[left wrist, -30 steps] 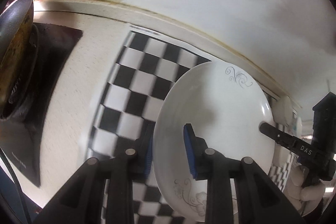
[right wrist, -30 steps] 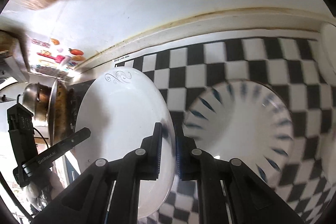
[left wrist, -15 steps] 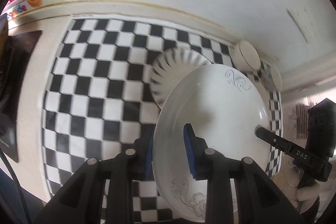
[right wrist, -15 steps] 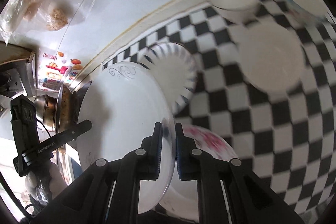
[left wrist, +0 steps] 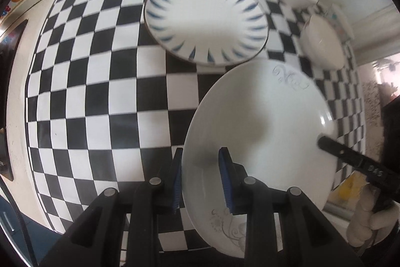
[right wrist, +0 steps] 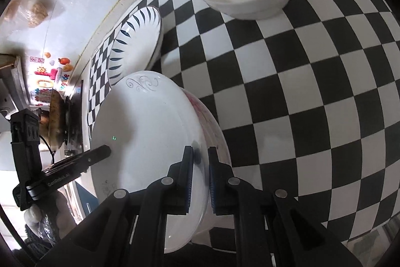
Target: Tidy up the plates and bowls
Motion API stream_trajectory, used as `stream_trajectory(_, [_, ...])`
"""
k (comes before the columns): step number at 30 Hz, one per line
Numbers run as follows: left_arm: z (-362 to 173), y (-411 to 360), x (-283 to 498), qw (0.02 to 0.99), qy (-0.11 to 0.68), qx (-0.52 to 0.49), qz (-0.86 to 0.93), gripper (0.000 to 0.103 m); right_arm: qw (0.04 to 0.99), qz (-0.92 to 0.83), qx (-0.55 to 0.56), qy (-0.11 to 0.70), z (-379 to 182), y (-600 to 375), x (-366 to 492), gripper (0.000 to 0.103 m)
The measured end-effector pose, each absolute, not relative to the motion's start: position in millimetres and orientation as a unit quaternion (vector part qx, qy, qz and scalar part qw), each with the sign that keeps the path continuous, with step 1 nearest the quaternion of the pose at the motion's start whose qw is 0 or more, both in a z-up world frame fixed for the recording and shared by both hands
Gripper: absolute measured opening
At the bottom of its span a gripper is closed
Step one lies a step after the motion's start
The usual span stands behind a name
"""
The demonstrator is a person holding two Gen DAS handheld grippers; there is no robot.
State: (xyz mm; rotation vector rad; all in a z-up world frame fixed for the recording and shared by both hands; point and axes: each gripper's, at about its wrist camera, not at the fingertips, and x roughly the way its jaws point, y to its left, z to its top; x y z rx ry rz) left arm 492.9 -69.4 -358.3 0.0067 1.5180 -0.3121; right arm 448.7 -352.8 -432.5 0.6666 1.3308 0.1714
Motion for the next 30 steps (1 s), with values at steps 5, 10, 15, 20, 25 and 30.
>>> stream_trajectory(5, [-370.0,-73.6,490.4,0.704,0.698,0.011,-0.134,0.025,0.743,0.073,0.268,0.610,-434.3,-344.1,452.2,0.013])
stream_trajectory(10, [-381.2,-74.1,489.3,0.696,0.707,0.014,-0.124,0.025,0.744,0.072,0.251,0.615,-435.3,-339.3,456.7,0.013])
stream_trajectory(15, [-394.7,-76.7,489.8,0.687,0.717,0.008,-0.120,0.025,0.740,0.074,0.247,0.621,-436.3,-338.2,459.4,0.013])
stream_trajectory(20, [-396.1,-78.0,493.0,0.685,0.719,0.007,-0.118,0.024,0.730,0.074,0.255,0.630,-437.6,-339.9,462.8,0.013])
stream_trajectory(25, [-396.7,-71.1,496.2,0.680,0.725,0.004,-0.109,0.024,0.705,0.070,0.280,0.648,-439.1,-347.6,465.7,0.013])
stream_trajectory(30, [-404.5,-67.1,504.2,0.670,0.735,-0.012,-0.104,0.024,0.693,0.063,0.273,0.664,-435.2,-347.8,466.4,0.013])
